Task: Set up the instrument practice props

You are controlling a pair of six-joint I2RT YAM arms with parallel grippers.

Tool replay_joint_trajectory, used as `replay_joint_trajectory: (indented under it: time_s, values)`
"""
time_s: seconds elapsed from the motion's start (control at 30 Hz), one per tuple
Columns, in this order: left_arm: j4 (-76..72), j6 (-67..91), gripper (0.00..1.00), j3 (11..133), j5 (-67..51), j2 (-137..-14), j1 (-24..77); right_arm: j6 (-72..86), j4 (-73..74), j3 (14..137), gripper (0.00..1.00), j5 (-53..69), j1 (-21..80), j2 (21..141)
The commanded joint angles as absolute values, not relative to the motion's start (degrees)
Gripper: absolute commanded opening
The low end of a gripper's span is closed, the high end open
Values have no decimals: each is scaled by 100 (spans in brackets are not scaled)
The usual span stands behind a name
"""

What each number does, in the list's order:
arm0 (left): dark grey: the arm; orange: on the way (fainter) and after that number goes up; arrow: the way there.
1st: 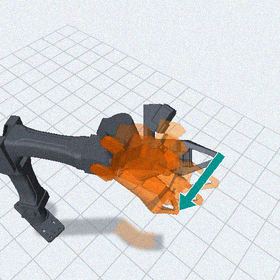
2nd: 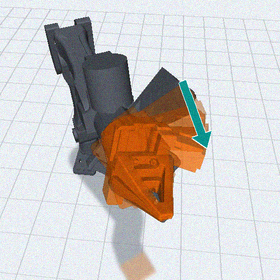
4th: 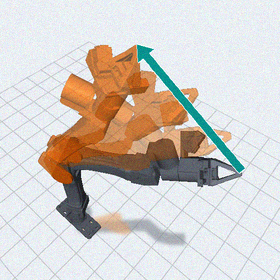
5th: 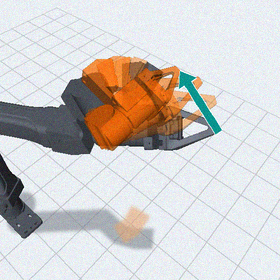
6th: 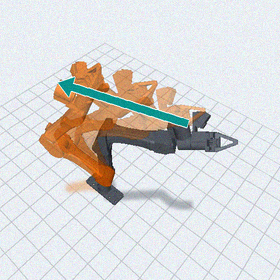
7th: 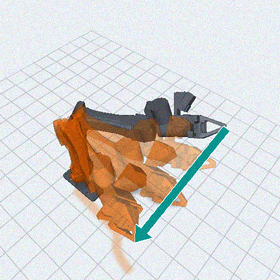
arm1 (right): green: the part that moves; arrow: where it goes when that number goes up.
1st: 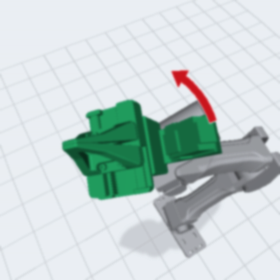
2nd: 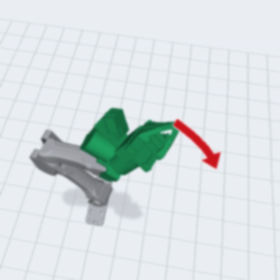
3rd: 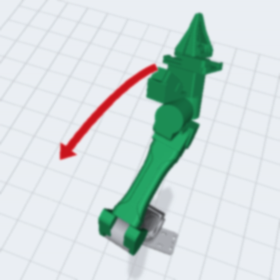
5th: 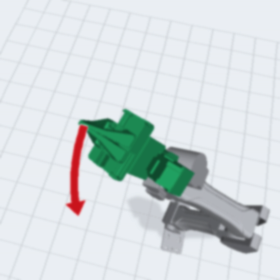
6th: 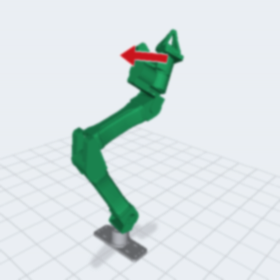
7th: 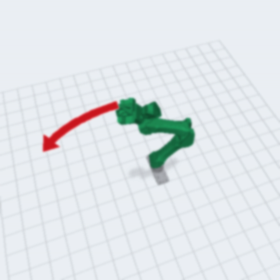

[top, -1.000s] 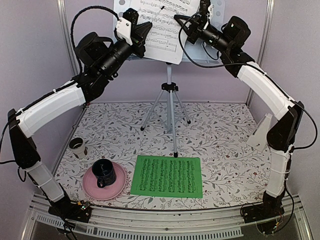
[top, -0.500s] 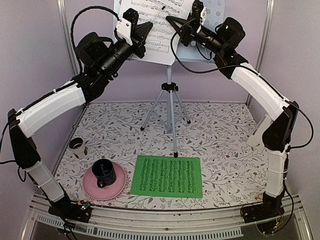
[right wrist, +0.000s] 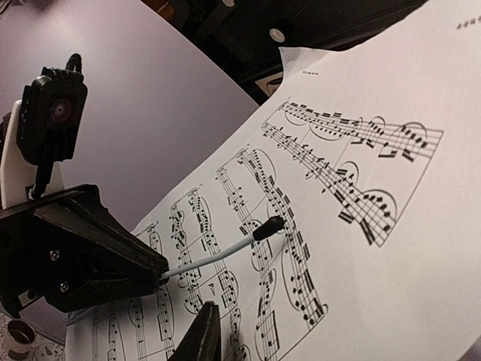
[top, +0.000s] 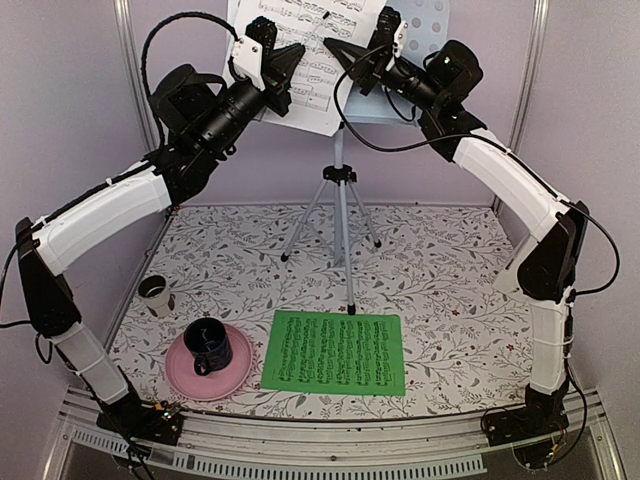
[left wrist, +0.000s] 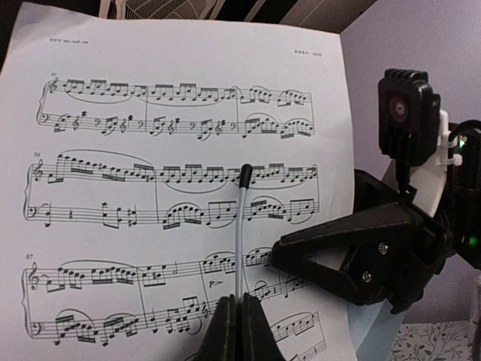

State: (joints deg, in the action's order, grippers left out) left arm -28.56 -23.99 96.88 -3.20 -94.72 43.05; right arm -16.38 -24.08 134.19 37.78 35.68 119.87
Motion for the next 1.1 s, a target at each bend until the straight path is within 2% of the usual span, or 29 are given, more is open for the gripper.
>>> replay_joint_trajectory:
  time_s: [0.0,0.2,0.3,0.4,0.57,0.67,0.83,1.07]
  values:
    - [-3039,-2369,7,9691,-264,-9378,4313,-1660,-2610,13592,26,3642,3613,12041]
    - [-3050,-2407,31,9653,-198,-9352,4341,-1687,-2635,13579,31,3568,3612,12032]
    - [-3054,-2468,40,9600,-217,-9313,4387,-1695,-2657,13579,42,3476,3613,12024]
    - [-3076,-2619,46,9531,-201,-9254,4466,-1696,-2656,13566,54,3316,3612,11993]
    - [-3033,-2703,49,9403,-54,-9073,4554,-1721,-2661,13094,59,2874,3612,11710]
    - [-2992,-2650,50,9256,50,-8845,4567,-1725,-2763,12592,57,2680,3615,11412]
    - [-2913,-2429,51,8875,248,-8433,4583,-1538,-3061,11775,42,2570,3612,10974]
    - [-2949,-2197,52,8331,548,-7930,4586,-1381,-3164,11315,31,2479,3612,10811]
